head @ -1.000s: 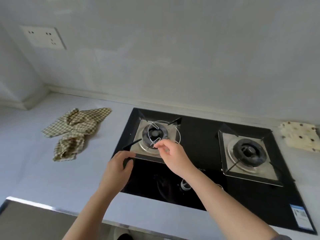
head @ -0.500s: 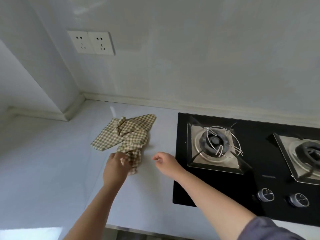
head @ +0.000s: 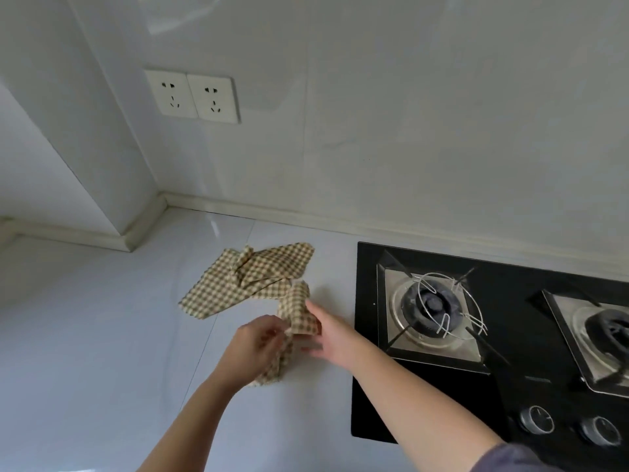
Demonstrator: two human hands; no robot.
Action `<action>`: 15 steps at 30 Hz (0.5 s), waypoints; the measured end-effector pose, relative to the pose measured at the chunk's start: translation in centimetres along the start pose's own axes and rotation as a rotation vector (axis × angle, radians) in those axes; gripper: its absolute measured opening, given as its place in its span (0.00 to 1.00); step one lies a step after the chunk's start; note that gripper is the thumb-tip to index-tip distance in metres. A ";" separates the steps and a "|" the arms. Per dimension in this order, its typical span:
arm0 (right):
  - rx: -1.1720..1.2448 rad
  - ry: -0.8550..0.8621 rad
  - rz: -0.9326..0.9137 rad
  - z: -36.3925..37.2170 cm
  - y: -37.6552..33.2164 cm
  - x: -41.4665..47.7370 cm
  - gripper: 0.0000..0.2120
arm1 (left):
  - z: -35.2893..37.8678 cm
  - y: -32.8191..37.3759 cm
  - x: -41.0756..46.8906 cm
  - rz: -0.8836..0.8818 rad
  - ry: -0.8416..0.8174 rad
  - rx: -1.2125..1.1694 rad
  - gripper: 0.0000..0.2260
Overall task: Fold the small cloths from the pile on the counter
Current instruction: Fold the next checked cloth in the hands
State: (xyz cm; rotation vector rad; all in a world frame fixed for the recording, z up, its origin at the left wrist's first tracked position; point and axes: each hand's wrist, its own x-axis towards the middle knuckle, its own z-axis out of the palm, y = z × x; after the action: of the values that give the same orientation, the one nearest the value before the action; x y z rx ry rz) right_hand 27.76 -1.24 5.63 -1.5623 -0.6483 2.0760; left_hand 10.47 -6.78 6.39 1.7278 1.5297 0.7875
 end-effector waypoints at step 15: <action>-0.150 -0.076 -0.453 1.3 -3.8 -6.3 0.08 | -1.4 -0.1 2.6 -0.329 -0.439 -0.679 0.27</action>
State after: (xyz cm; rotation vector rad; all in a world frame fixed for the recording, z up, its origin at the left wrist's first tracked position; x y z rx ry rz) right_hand 28.34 -2.26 12.99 -1.2677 -1.0946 1.7818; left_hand 9.56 -4.02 7.12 1.0239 1.0377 0.6050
